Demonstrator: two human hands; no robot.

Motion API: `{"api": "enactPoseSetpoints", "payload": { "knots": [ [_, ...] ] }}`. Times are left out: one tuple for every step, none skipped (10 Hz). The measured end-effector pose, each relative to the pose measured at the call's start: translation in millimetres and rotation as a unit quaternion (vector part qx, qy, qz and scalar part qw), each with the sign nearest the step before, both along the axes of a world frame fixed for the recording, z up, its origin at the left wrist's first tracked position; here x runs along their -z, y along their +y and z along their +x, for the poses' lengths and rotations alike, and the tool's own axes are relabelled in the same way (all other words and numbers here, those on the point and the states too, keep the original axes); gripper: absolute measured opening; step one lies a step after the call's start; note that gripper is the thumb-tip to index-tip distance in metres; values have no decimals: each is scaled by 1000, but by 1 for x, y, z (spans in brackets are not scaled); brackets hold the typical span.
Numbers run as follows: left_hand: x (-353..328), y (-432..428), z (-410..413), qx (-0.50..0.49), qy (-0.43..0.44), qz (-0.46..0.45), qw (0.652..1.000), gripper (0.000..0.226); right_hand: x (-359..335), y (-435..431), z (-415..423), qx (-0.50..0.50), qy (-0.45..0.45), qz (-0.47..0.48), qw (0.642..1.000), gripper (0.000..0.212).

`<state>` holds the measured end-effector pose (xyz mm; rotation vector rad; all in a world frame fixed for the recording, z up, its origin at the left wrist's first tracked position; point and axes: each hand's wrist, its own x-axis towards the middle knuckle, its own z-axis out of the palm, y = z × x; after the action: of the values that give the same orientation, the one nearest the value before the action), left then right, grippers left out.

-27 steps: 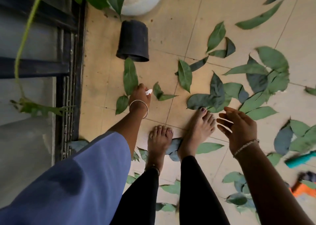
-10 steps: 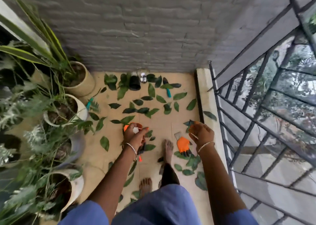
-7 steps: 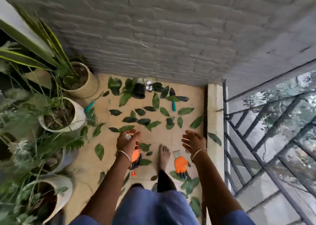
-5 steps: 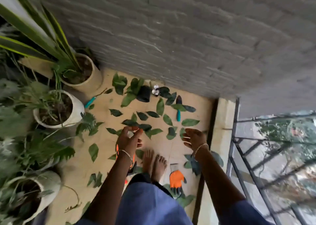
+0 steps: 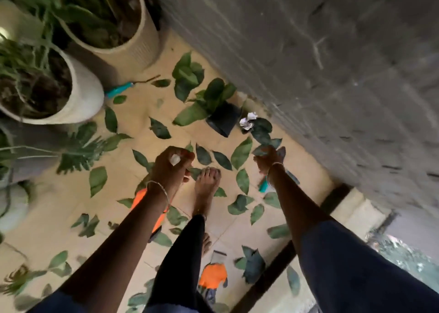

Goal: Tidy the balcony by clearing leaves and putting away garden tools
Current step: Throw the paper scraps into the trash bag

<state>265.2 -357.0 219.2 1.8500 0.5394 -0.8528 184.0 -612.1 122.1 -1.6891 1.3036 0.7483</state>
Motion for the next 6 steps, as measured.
{"api": "enactPoseSetpoints", "payload": {
  "knots": [
    [52,-17,18,-10,-6,1,1000,4,50,-19,41,-103,0,-100,990,53],
    [89,-24,25,-15,3,6,1000,3,98,-35,74,-171,-37,-139,975,43],
    [121,-26,23,-22,9,13,1000,9,155,-53,93,-218,-57,-136,965,60],
    [140,-29,20,-28,31,12,999,9,192,-61,102,-231,-46,-125,964,76],
    [150,-28,17,-37,46,21,998,9,210,-60,110,-275,-10,-141,951,61],
    [151,-29,18,-34,50,31,998,9,211,-61,110,-312,29,-147,938,50]
  ]
}}
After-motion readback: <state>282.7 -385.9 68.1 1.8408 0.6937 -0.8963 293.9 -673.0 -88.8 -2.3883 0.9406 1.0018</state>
